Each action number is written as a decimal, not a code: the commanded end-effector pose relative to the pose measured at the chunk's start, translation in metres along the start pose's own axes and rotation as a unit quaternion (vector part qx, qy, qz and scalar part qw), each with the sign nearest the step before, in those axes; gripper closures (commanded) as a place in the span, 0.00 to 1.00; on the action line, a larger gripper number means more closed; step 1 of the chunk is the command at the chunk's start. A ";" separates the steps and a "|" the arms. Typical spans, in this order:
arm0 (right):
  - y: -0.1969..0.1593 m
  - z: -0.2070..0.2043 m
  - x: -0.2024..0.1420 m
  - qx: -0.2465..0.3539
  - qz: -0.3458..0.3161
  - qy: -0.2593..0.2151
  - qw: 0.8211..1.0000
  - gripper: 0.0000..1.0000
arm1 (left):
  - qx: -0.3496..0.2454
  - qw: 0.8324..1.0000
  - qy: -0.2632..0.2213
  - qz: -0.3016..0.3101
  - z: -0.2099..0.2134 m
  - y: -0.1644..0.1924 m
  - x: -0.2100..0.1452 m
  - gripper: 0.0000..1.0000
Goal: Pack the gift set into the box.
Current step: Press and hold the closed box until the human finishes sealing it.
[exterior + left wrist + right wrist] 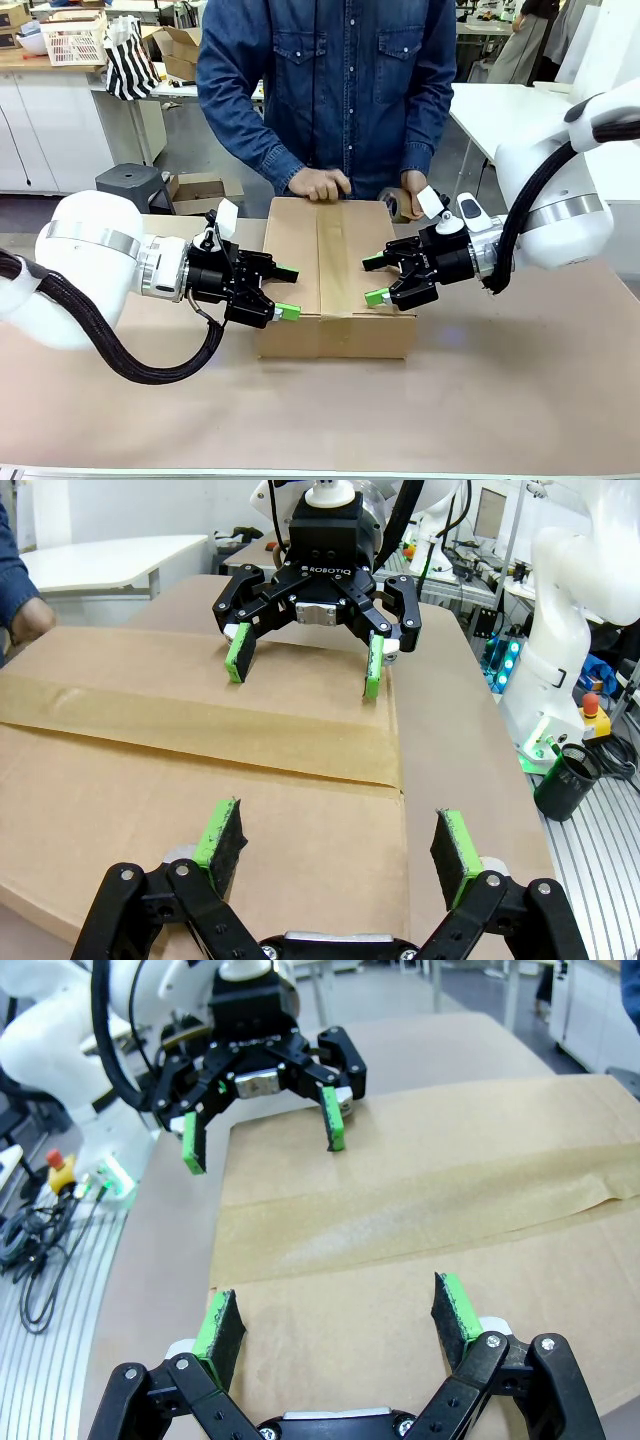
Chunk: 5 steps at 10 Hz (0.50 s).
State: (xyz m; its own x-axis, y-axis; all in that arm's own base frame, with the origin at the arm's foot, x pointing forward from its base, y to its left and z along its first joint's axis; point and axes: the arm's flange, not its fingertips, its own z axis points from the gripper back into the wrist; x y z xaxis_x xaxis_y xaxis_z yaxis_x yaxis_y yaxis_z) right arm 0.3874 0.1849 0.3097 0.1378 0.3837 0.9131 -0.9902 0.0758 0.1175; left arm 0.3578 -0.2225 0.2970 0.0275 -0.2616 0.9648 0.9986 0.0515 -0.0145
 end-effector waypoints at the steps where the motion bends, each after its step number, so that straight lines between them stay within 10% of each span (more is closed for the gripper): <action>1: 0.001 0.000 -0.002 0.000 0.001 0.003 1.000 0.00 | 0.000 1.000 0.004 -0.006 0.000 -0.003 -0.003 0.00; 5: 0.001 0.000 -0.002 0.000 0.001 0.003 1.000 0.00 | 0.000 1.000 0.004 -0.006 0.000 -0.003 -0.003 0.00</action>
State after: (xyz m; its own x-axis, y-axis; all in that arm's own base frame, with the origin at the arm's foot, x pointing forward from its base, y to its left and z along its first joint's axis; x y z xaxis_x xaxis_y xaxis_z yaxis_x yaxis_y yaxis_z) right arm 0.3874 0.1849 0.3097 0.1378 0.3838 0.9131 -0.9902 0.0758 0.1175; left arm 0.3578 -0.2225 0.2970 0.0275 -0.2616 0.9648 0.9986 0.0515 -0.0145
